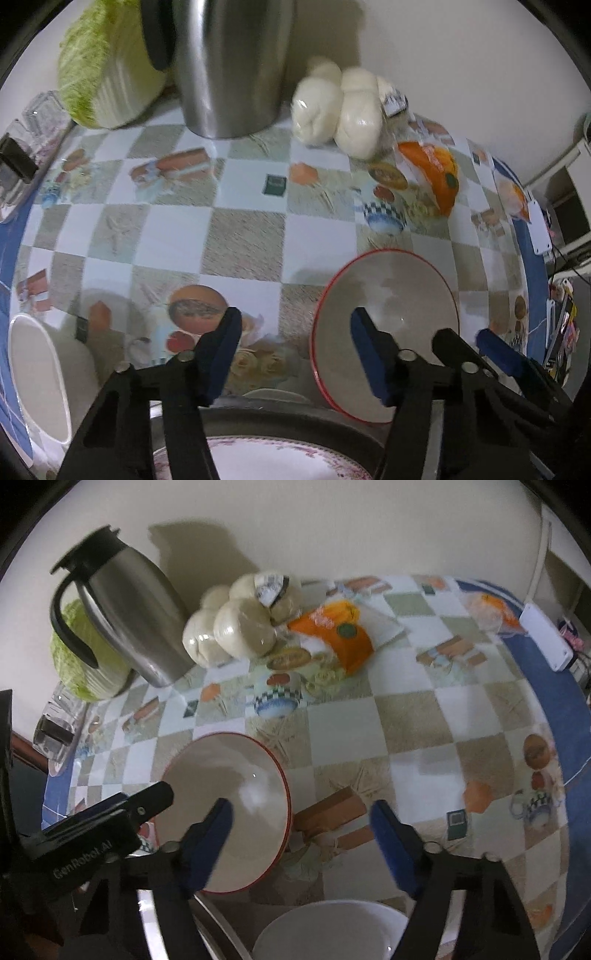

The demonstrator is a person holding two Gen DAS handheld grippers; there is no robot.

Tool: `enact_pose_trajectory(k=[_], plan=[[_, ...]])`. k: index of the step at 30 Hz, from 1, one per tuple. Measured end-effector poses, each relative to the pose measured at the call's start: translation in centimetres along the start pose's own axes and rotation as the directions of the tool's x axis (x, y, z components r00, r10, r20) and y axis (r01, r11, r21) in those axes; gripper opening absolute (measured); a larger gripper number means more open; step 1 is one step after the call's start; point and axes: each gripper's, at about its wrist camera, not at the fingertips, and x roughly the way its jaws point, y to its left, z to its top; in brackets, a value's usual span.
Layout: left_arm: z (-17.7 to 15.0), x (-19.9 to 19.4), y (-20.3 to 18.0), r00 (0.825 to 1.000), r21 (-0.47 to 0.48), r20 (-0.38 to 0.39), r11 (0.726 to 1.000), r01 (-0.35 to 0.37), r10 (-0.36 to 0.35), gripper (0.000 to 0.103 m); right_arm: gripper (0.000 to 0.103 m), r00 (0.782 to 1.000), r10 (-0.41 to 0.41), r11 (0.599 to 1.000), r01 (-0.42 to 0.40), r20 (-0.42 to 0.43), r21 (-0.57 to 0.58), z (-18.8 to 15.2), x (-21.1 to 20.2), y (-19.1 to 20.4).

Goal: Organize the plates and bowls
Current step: 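Close both grippers on the red-rimmed bowl rim, then lift the red-rimmed bowl with both grippers and carry it over the steel tray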

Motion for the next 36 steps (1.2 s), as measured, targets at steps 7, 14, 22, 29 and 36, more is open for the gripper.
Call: enact_pose_trajectory(k=[7,14,22,29,36], plan=[[-0.4,2.4,-1.2,0.999,0.047,-0.050,0.999,-0.003,0.005,0.031,0.046,0.998,0.019,1.000,-0.018,-0.063,0.017,-0.2,2.6,-0.1],[-0.7,3.4,-1.9,0.998,0.074,-0.060,0.997,-0.009,0.013,0.013,0.018,0.993,0.065,0.998,-0.064,-0.102,0.007,-0.6,3.7,0.7],[-1.2,2.7,-1.7,0.999,0.068,-0.026,0.997,0.025,-0.024,0.012,0.018,0.994,0.061,0.998,-0.061,-0.091,0.003,-0.8,3.6,0.7],[-0.9,-0.7,-1.8,0.997,0.073,0.056,0.996,0.048,-0.052,0.012,0.018,0.996,0.081,0.997,-0.080,-0.038,0.008,-0.3,1.1,0.7],[-1.9,-4.4,-1.3,0.991,0.042,0.125,0.998,0.041,-0.046,0.012,0.018,0.996,0.089,0.995,-0.088,0.024,-0.041,-0.6,-2.5,2.3]])
